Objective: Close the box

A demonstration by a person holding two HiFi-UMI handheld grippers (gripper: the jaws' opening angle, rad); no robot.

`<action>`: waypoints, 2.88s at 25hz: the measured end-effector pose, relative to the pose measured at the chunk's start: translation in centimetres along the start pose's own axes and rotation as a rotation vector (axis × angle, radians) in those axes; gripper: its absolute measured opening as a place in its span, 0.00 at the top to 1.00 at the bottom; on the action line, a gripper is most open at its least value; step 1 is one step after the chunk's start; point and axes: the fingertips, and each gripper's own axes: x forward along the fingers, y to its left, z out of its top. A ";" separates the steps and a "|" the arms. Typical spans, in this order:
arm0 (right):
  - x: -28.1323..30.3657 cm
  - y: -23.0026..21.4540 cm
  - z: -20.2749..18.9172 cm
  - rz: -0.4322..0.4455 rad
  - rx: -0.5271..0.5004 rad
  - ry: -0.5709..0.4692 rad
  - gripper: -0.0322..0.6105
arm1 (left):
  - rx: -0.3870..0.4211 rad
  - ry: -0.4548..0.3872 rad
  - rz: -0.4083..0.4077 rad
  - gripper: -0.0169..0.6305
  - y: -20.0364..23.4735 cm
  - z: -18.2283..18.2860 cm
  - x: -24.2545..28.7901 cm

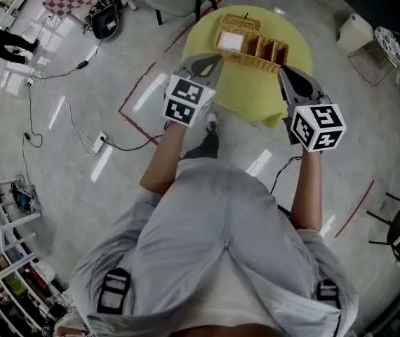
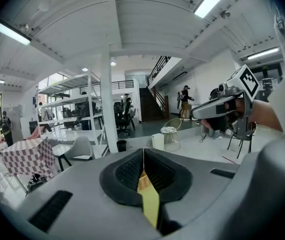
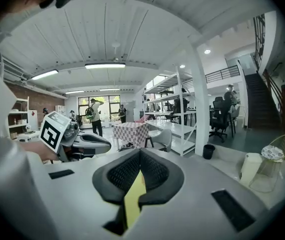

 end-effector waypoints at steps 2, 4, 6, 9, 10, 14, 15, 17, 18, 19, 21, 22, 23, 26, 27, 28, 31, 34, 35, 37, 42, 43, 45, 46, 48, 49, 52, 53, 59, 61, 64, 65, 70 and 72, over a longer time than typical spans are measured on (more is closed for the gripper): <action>2.4 -1.2 1.2 -0.005 0.032 -0.009 0.91 | -0.002 -0.002 -0.016 0.93 2.3 0.7 2.1; 4.5 -2.8 2.4 -0.029 0.045 -0.018 0.91 | 0.000 -0.003 -0.037 0.93 4.3 1.5 4.3; 6.4 -4.5 3.3 -0.073 0.037 -0.017 0.91 | 0.005 -0.004 -0.059 0.93 6.1 2.2 6.4; 9.0 -6.6 4.3 -0.120 0.030 0.000 0.91 | 0.007 0.001 -0.090 0.93 8.4 3.0 9.1; 9.7 -7.2 4.4 -0.129 0.036 0.005 0.91 | 0.007 0.003 -0.099 0.93 9.1 3.2 9.9; 12.7 -10.2 4.6 -0.180 0.089 0.023 0.91 | 0.012 0.009 -0.132 0.93 11.5 4.0 13.3; 13.4 -10.8 4.6 -0.186 0.105 0.028 0.91 | 0.012 0.012 -0.139 0.93 12.1 4.0 14.1; 14.8 -11.8 4.3 -0.186 0.129 0.037 0.92 | 0.011 0.023 -0.152 0.93 13.2 3.8 15.6; 15.3 -12.2 4.1 -0.185 0.139 0.041 0.91 | 0.010 0.030 -0.158 0.93 13.6 3.7 16.4; 15.8 -12.6 4.0 -0.184 0.148 0.045 0.91 | 0.009 0.038 -0.164 0.93 14.0 3.5 17.1; 16.6 -13.5 3.5 -0.186 0.155 0.056 0.91 | 0.010 0.056 -0.173 0.93 14.6 3.2 18.7; 17.1 -14.0 3.3 -0.189 0.152 0.064 0.91 | 0.010 0.065 -0.176 0.93 14.9 3.0 19.5; 17.5 -14.4 3.1 -0.192 0.146 0.072 0.91 | 0.010 0.075 -0.180 0.93 15.1 2.8 20.3; 18.2 -16.2 2.3 -0.207 0.123 0.095 0.91 | 0.006 0.101 -0.220 0.93 14.6 2.4 22.7; 18.3 -17.0 2.0 -0.209 0.119 0.104 0.91 | 0.001 0.105 -0.240 0.92 14.2 2.3 23.6; 18.5 -17.7 1.7 -0.208 0.117 0.114 0.91 | -0.003 0.110 -0.255 0.92 13.8 2.2 24.5; 19.3 -19.4 0.6 -0.185 0.103 0.148 0.91 | -0.017 0.147 -0.249 0.92 13.5 1.6 27.2; 20.3 -20.8 -0.2 -0.150 0.094 0.178 0.91 | -0.052 0.195 -0.235 0.92 13.7 0.7 29.8; 20.6 -21.4 -0.4 -0.138 0.095 0.189 0.91 | -0.063 0.210 -0.236 0.84 13.6 0.4 30.8; 21.3 -22.6 -1.0 -0.117 0.097 0.208 0.91 | -0.074 0.244 -0.236 0.80 13.3 -0.3 32.6; 22.4 -25.5 -3.2 -0.075 0.114 0.244 0.91 | -0.079 0.349 -0.207 0.80 13.3 -3.2 36.9; 22.8 -25.9 -3.6 -0.067 0.118 0.251 0.91 | -0.083 0.373 -0.203 0.80 13.5 -3.9 37.7; 23.7 -26.8 -4.1 -0.054 0.127 0.262 0.91 | -0.090 0.417 -0.198 0.80 14.2 -5.1 39.4; 24.0 -27.2 -4.3 -0.051 0.134 0.268 0.91 | -0.094 0.438 -0.198 0.80 14.4 -5.7 40.2; 24.6 -28.0 -4.9 -0.046 0.151 0.279 0.91 | -0.099 0.478 -0.199 0.80 14.9 -7.0 41.8; 24.9 -28.4 -5.3 -0.045 0.160 0.285 0.91 | -0.101 0.500 -0.201 0.80 15.1 -7.6 42.6; 25.5 -29.6 -6.8 -0.042 0.180 0.303 0.91 | -0.107 0.559 -0.201 0.80 15.5 -9.8 45.0; 25.7 -29.8 -7.3 -0.040 0.186 0.307 0.91 | -0.112 0.573 -0.199 0.80 15.7 -10.5 45.7; 26.3 -30.9 -9.6 -0.037 0.239 0.318 0.91 | -0.168 0.654 -0.184 0.80 16.2 -13.7 48.6; 26.2 -31.3 -10.3 -0.041 0.254 0.324 0.91 | -0.181 0.695 -0.179 0.80 16.2 -14.7 49.4; 26.2 -31.9 -11.0 -0.044 0.272 0.329 0.91 | -0.190 0.744 -0.174 0.80 16.2 -15.9 50.2; 26.1 -32.0 -11.2 -0.045 0.276 0.330 0.91 | -0.191 0.760 -0.172 0.80 16.2 -16.3 50.3; 25.8 -32.5 -11.9 -0.047 0.293 0.330 0.91 | -0.175 0.805 -0.163 0.85 16.0 -17.2 50.7; 25.7 -32.6 -11.8 -0.045 0.295 0.327 0.91 | -0.164 0.820 -0.166 0.88 15.9 -17.3 50.6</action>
